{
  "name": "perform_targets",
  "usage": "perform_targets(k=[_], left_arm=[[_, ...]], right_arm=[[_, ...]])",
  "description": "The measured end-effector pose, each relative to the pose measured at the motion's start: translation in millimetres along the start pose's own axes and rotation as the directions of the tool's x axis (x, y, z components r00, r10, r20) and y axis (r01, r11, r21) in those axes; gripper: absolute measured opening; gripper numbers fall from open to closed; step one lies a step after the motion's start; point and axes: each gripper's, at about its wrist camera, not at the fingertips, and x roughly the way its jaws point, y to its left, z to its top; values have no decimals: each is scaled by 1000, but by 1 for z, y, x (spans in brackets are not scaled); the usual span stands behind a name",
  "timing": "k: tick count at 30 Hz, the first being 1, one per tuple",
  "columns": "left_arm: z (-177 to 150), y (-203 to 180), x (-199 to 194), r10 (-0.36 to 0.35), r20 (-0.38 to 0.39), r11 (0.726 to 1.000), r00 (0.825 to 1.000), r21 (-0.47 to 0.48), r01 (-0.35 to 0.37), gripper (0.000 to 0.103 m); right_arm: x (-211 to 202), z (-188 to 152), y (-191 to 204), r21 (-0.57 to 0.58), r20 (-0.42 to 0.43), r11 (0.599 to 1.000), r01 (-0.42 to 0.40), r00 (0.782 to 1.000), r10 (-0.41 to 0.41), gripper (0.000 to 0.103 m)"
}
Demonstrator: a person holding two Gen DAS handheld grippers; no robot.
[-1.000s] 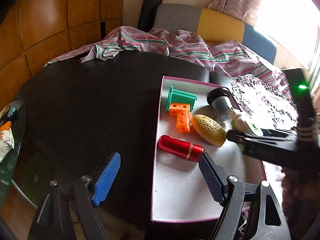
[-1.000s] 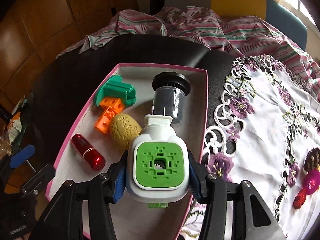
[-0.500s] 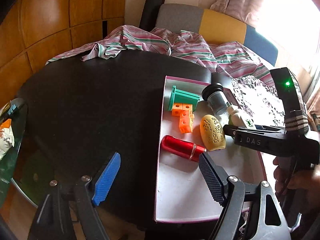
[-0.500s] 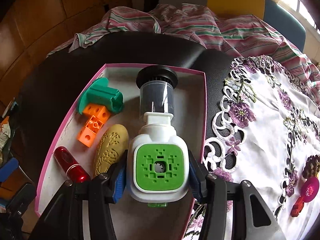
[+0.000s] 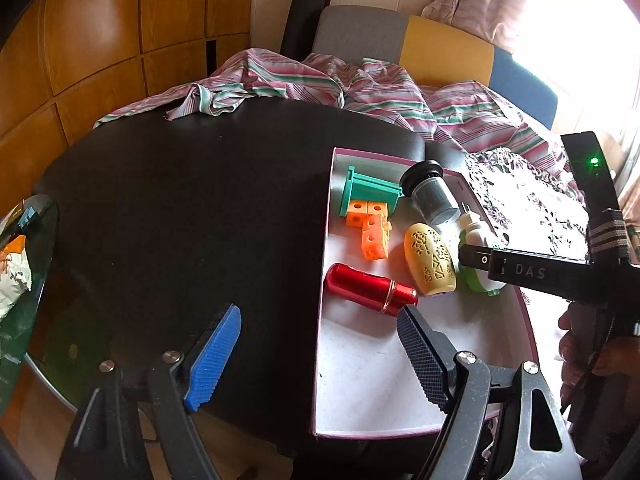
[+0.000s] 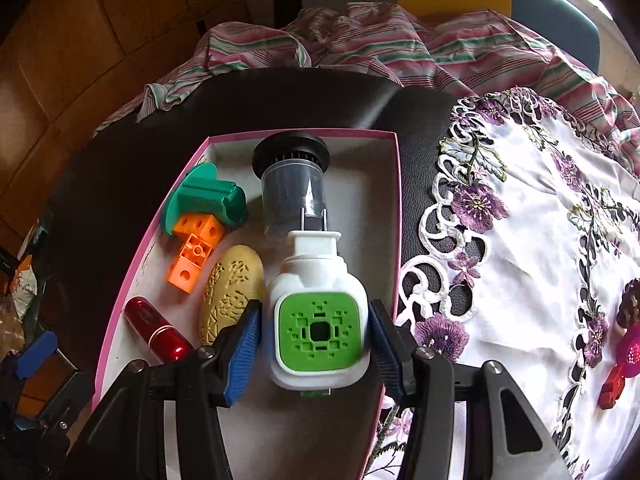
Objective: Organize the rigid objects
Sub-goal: 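Lower the plug into the tray beside the egg and open the right tool, then move both open tools back over the tablecloth toward the remaining toys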
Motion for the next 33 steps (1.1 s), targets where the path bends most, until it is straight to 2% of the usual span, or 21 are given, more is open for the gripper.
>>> perform_targets(k=[15, 24, 33], left_arm=[[-3, -5, 1, -3, 0, 1000, 1000, 12, 3, 81], [-5, -12, -1, 4, 0, 999, 1000, 34, -4, 81], [-1, -19, -5, -1, 18, 998, 1000, 59, 0, 81]], right_arm=[[-37, -3, -8, 28, 105, 1000, -12, 994, 9, 53], [-49, -12, -22, 43, 110, 999, -23, 994, 18, 53], [-71, -25, -71, 100, 112, 995, 16, 993, -28, 53]])
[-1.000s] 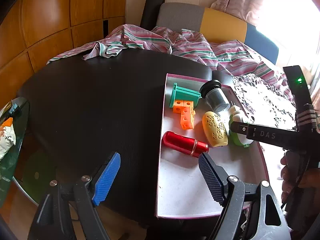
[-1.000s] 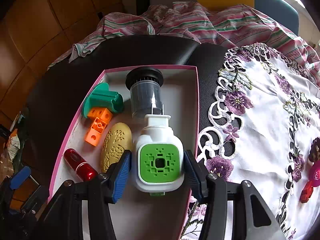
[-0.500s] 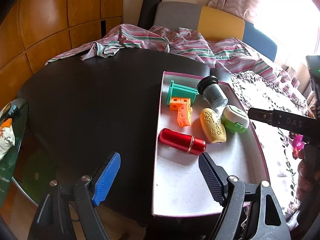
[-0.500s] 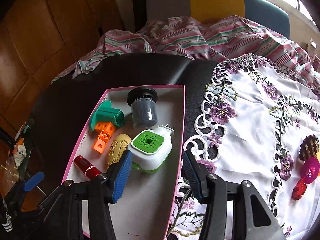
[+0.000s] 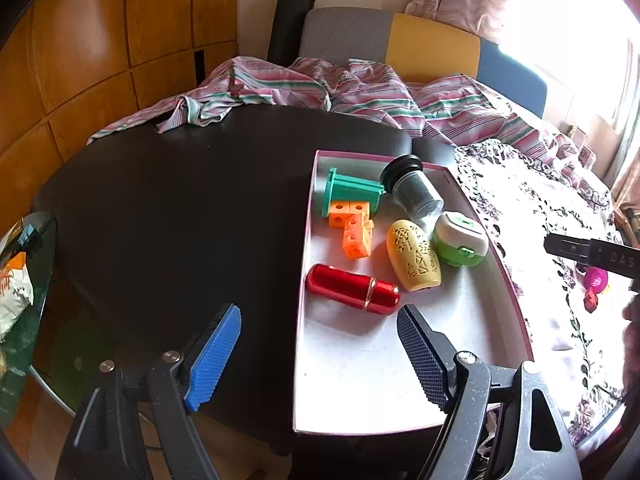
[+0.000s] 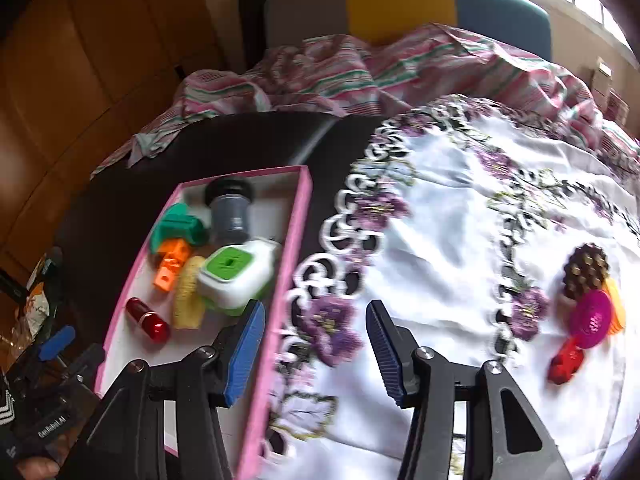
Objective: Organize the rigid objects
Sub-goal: 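Move both open tools back over the tablecloth toward the remaining toys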
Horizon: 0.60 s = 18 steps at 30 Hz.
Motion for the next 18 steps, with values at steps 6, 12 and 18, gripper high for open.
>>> perform_targets(k=[6, 12, 18], left_arm=[[8, -14, -7, -28, 26, 999, 999, 37, 27, 81], [16, -45, -16, -93, 56, 990, 994, 112, 86, 81], [27, -94, -19, -184, 41, 964, 982, 202, 172, 81]], right_arm=[[-25, 2, -66, 76, 5, 992, 102, 995, -102, 53], [-60, 7, -154, 205, 37, 948, 242, 966, -254, 53], [-79, -13, -257, 452, 50, 827, 335, 916, -398, 53]])
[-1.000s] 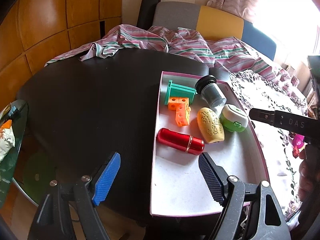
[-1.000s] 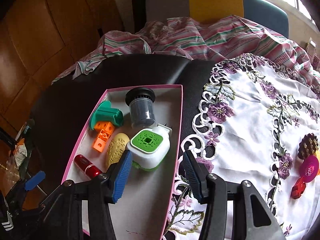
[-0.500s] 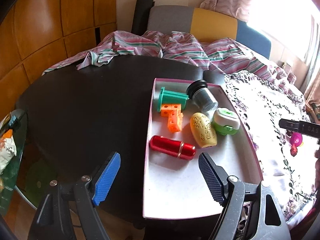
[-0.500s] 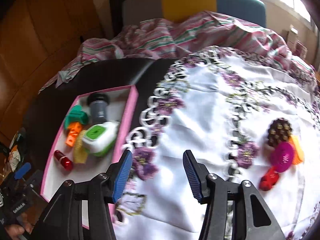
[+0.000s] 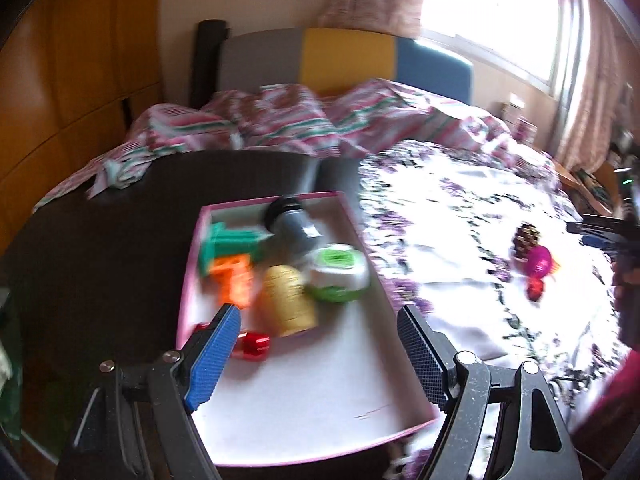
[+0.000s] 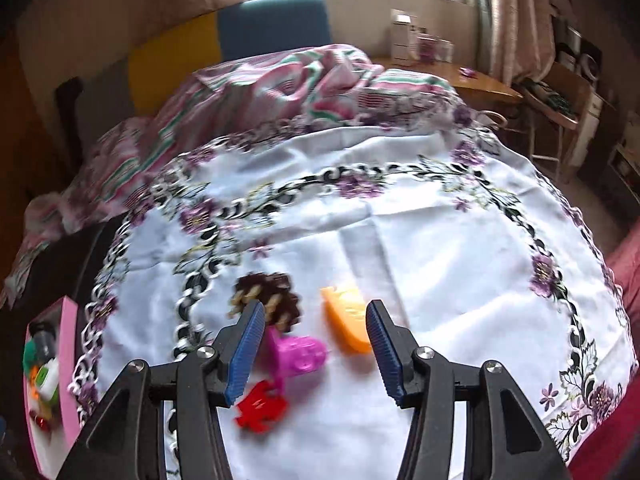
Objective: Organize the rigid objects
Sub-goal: 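Move both open tools back over the tablecloth toward the remaining toys, then grasp the red puzzle piece with the left tool while the right tool grasps the magenta cup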
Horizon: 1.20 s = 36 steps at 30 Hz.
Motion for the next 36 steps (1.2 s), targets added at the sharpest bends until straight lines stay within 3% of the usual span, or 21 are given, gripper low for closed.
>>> perform_targets(k=[3, 6, 13, 18, 22, 29, 36], left_arm=[[9, -31, 6, -54, -4, 996, 999, 64, 54, 81], [14, -66, 17, -117, -31, 986, 993, 113, 120, 81], [15, -146, 58, -223, -125, 944, 967, 220, 246, 81], [15, -188, 82, -274, -182, 910, 944, 268, 316, 75], [15, -221, 100, -332, -226, 871, 916, 300, 390, 71], [15, -267, 135, -366, -290, 823, 884, 344, 453, 70], [12, -293, 170, -345, -330, 817, 879, 357, 454, 64]], right_arm=[[14, -6, -36, 139, -39, 990, 37, 999, -32, 53], [8, -3, -55, 242, -15, 970, -13, 1000, 17, 53], [11, -3, -45, 210, -40, 977, -45, 998, 54, 53], [11, -5, -45, 218, -47, 973, -80, 995, 93, 53], [14, -5, -53, 265, -62, 959, -102, 991, 122, 53], [20, -7, -61, 314, -87, 943, -108, 986, 142, 53], [23, -7, -61, 318, -100, 941, -112, 983, 151, 53]])
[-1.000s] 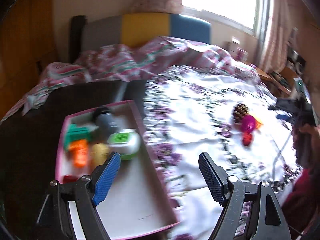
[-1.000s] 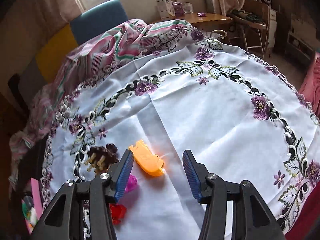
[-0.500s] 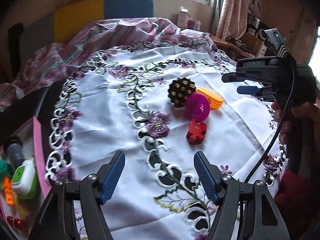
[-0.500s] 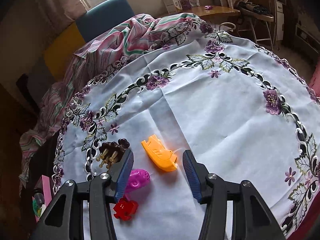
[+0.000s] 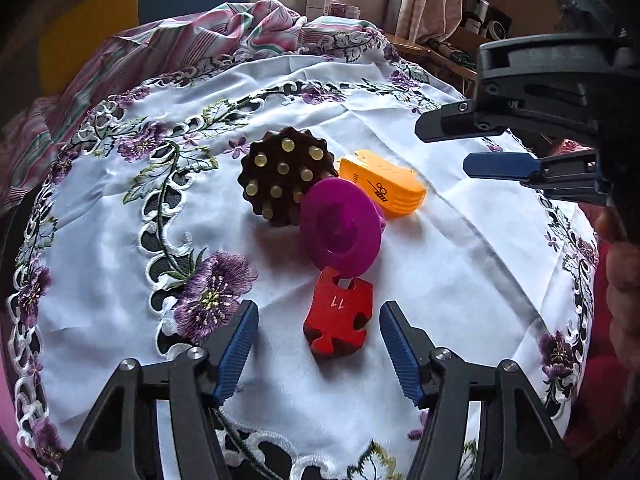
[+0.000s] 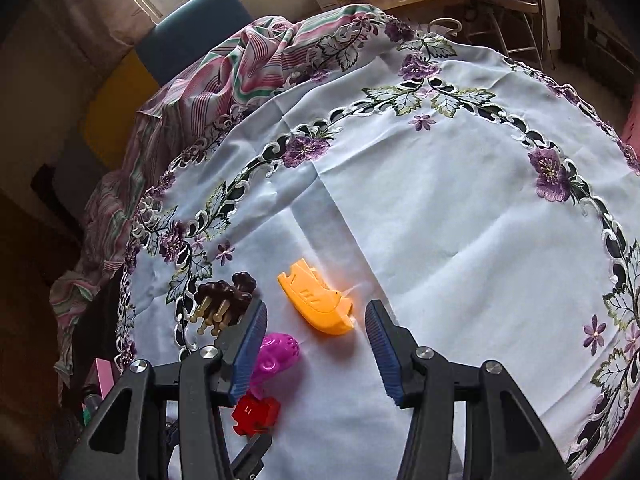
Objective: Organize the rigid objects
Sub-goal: 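Grasp the red puzzle piece with the left tool while the right tool grasps the magenta cup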
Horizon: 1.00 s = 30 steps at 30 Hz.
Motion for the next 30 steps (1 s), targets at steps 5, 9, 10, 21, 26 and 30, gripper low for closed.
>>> perform_targets(k=[5, 9, 10, 21, 26, 30], left_arm=[[4, -3, 11, 21, 13, 999, 1000, 26, -22, 33], [-4, 7, 1, 21, 25, 1000, 999, -20, -21, 33], [-7, 12, -4, 24, 28, 999, 999, -43, -23, 33], [-57, 38, -55, 43, 74, 987, 996, -158, -31, 33], [-71, 39, -72, 44, 93, 986, 995, -166, -29, 33], [-79, 41, -86, 46, 112, 985, 993, -169, -27, 33]], right_arm=[[2, 0, 2, -8, -3, 1000, 6, 1000, -6, 53], [5, -1, 5, -22, -20, 999, -39, 999, 39, 53], [5, -2, 8, -32, -22, 998, -56, 998, 56, 53], [21, -17, 41, -176, -99, 979, -108, 991, 91, 53], [37, -25, 49, -247, -147, 967, -61, 989, 25, 53], [49, -34, 57, -322, -154, 947, 3, 986, -56, 53]])
